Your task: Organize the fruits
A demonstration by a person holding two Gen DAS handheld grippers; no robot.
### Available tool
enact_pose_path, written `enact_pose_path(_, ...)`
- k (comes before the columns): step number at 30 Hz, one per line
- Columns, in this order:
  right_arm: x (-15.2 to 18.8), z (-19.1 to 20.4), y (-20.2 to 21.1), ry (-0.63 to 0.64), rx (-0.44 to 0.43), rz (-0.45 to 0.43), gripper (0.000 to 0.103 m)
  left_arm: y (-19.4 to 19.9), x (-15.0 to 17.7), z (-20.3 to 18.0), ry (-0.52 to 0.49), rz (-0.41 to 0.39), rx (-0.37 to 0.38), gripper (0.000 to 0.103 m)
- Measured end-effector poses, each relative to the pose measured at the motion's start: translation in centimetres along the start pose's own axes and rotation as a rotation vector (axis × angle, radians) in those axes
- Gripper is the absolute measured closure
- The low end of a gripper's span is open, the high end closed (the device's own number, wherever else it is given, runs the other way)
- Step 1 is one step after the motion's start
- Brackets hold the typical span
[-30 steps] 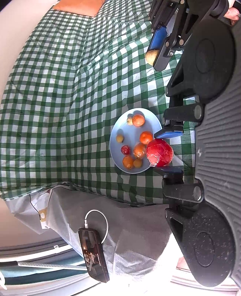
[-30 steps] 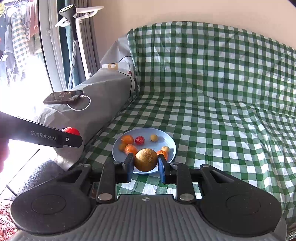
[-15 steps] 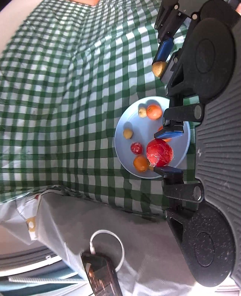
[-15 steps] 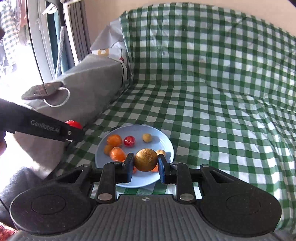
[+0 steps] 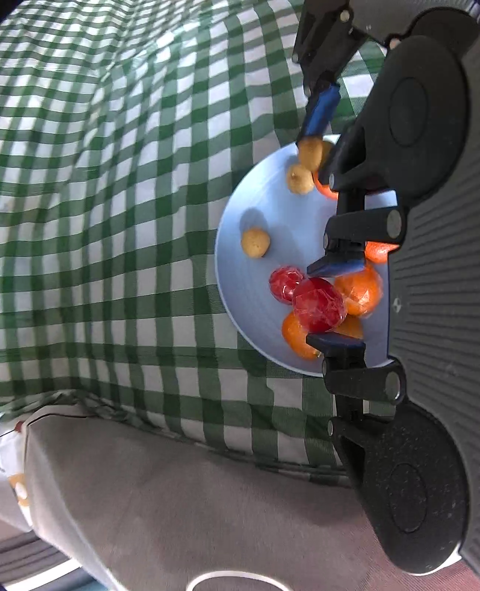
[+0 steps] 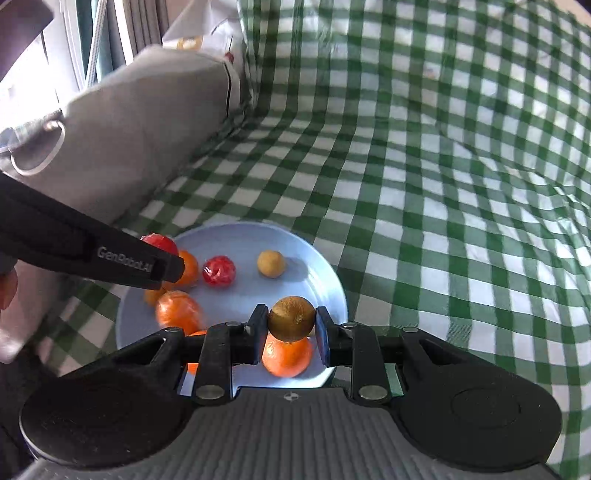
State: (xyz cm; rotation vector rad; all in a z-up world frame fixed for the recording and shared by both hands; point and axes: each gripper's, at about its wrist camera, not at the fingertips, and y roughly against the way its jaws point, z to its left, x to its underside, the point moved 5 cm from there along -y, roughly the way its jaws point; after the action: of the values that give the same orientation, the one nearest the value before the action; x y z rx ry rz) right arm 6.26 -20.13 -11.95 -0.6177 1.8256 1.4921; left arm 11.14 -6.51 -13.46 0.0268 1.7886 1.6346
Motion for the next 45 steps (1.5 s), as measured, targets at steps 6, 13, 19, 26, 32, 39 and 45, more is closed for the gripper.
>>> enact_pose_path(6, 0.5, 0.2, 0.2, -0.008, 0.016, 0.024, 0.025, 1.9, 0.8, 0.4, -0.005, -0.025, -0.05, 0.0)
enact_pose_path(13, 2.1, 0.7, 5.8, -0.053, 0.069, 0.007, 0.006, 5.8, 3.8, 1.1, 0.014, 0.02, -0.086, 0.0)
enact_pose_path(19, 3.7, 1.6, 10.7, -0.121, 0.116, -0.059, 0.004, 9.8, 6.3, 1.6, 0.062, -0.02, -0.066, 0.0)
enact_pose_path(26, 4.5, 2.3, 14.2, -0.106, 0.15, -0.141, 0.003, 13.3, 8.9, 1.4, 0.05, -0.083, -0.096, 0.0)
enact_pose_path(32, 5.0, 3.1, 16.1, -0.083, 0.157, -0.171, 0.001, 15.2, 10.0, 1.2, 0.051, -0.121, -0.107, 0.0)
enact_pose_path(39, 5.2, 3.7, 16.8, -0.07, 0.163, -0.178, 0.001, 16.1, 10.2, 1.1, 0.046, -0.14, -0.12, 0.0)
enact_pose_path(45, 5.2, 3.5, 17.1, -0.079, 0.185, -0.183, 0.001, 16.1, 10.2, 1.2, 0.043, -0.141, -0.129, 0.0)
